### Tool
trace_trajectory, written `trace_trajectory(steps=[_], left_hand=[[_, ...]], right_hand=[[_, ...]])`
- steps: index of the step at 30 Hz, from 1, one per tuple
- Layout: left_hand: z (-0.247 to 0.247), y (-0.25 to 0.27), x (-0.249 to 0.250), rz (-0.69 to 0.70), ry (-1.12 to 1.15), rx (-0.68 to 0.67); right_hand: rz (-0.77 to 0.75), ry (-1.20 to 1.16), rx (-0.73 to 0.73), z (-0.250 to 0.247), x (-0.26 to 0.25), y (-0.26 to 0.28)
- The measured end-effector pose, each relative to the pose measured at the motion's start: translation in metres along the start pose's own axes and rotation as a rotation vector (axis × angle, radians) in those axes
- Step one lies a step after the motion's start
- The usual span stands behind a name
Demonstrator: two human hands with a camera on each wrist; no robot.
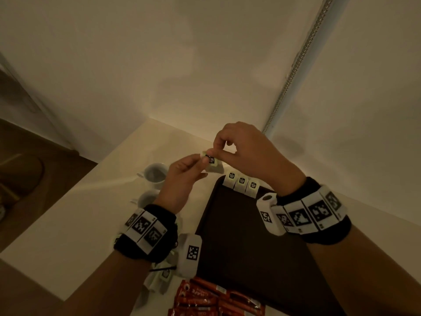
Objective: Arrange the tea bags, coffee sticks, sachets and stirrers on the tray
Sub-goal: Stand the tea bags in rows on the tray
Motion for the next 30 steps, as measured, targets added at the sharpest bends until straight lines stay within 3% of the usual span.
trace_trajectory(steps=[7,16,23,30], left_hand=[[0.016,0.014,0.004,-0.049,0.085,-0.143],[0.013,0.019,-0.003,-0.149,0.247,-0.117],[0.01,0.016,-0.005,-0.146,0.278,-0.071],[0.022,0.017,-0.004,-0.117,0.226,-0.169]], right_hand=[[0.065,-0.012,-0.036,-0.012,-0.012,-0.007],[0.103,-0.065,-0.022,-0.011,-0.013,-0.003],[0.09,-0.155,-0.011,-0.009,-0.015,0.0],[0.11,-0.229,0.125,-0.016,-0.012,0.003]])
Point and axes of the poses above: each hand's wrist, its own y-axis away from the middle knuckle, its own z-axis out of the palm, x = y × z, the point moved 5 cm from there along -y, towards the middle knuckle, and after that the axes turned 12 degrees about -z, right-handed, at the moved point
